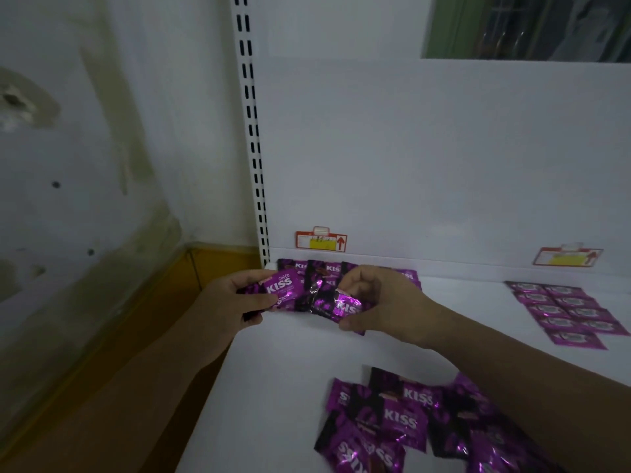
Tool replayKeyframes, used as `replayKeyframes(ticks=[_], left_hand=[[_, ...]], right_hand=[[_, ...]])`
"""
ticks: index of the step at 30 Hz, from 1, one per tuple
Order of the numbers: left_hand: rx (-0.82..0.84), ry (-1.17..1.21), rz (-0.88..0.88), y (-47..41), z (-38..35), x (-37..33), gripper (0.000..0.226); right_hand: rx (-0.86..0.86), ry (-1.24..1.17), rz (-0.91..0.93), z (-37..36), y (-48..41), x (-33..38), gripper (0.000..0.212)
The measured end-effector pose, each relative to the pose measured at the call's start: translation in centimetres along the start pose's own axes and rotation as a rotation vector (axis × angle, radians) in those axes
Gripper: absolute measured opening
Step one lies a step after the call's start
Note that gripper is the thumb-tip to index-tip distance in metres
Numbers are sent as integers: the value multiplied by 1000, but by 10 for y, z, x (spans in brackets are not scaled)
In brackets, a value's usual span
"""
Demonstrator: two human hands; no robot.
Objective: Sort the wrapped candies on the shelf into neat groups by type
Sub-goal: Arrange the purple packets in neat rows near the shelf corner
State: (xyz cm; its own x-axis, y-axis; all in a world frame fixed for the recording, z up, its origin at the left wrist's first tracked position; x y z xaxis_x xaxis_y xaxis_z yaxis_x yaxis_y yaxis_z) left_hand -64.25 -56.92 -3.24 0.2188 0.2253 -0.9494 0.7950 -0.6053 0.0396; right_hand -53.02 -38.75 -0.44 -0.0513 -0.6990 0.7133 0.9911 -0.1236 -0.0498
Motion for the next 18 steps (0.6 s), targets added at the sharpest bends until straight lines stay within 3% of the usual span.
replayKeyframes(ticks=[5,11,18], left_hand=[[-11,-4,-4,-2,13,-4,29],[-52,-66,-26,-3,26,-6,34],[-32,-96,-62,1,37,-10,37]], right_hand=[[-54,171,23,-9,-6,4,22],[-8,587,286,-49,-8,31,7],[165,677,435,-57,7,30,24]])
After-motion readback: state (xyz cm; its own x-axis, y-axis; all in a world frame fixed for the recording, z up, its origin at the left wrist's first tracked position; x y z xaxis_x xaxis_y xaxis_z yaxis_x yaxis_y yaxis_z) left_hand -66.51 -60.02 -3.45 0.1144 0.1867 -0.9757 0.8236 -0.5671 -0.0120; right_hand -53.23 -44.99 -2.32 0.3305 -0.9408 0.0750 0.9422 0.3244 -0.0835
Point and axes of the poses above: each hand's wrist, its own y-axis away from the middle knuckle, its own z-axis out of the back of the hand, x = y × z, the point moved 7 cm from there along -y, towards the middle knuckle, and after that the axes turned 15 degrees about y, right-handed, at the moved point
